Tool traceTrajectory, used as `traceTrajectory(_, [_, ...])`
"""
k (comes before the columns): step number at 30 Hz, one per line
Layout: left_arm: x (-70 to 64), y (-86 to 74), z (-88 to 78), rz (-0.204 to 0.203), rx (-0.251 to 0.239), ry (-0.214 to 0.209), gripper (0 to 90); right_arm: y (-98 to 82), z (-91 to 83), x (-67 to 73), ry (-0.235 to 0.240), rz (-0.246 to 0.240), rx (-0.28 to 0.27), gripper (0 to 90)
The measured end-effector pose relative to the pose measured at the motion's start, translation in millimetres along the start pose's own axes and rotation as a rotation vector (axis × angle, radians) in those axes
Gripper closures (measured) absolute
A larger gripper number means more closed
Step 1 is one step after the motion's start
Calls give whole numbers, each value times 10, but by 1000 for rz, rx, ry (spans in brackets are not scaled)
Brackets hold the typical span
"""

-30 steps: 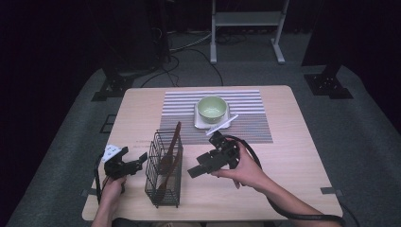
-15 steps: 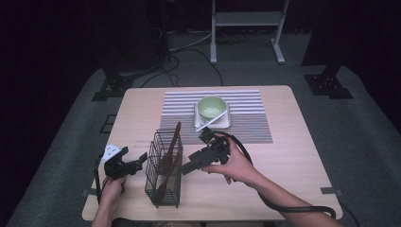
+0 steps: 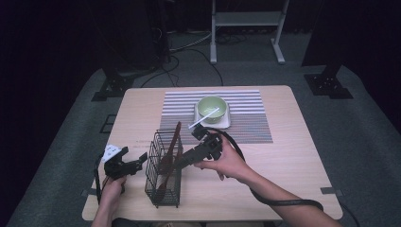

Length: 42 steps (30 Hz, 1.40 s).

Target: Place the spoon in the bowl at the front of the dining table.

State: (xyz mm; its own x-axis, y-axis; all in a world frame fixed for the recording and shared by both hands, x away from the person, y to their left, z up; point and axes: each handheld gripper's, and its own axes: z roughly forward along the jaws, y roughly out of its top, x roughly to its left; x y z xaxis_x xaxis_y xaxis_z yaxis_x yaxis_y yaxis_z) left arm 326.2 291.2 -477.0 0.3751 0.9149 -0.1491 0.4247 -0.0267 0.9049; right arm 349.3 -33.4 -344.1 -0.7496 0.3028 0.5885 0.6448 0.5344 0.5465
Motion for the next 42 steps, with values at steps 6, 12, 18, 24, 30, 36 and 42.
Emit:
traceTrajectory(6, [0,0,0,0,1,1,65,39,22,-29,-18,10,3,337])
traceTrajectory(12, [-1,0,0,1,1,0,64,73,75,-28,-62,11,29,430])
traceTrajectory(18, [0,0,-1,0,0,0,64,104,110,-31,-90,15,32,550])
traceTrajectory(24, [0,0,-1,1,0,0,64,120,131,-27,-114,13,28,693])
traceTrajectory(30, [0,0,0,1,0,0,65,123,122,-19,-114,11,14,773])
traceTrajectory(36, [-2,0,0,1,0,0,65,124,82,9,-115,2,1,809])
traceTrajectory(42, [-3,0,1,1,0,1,64,122,46,24,-112,-1,-11,827])
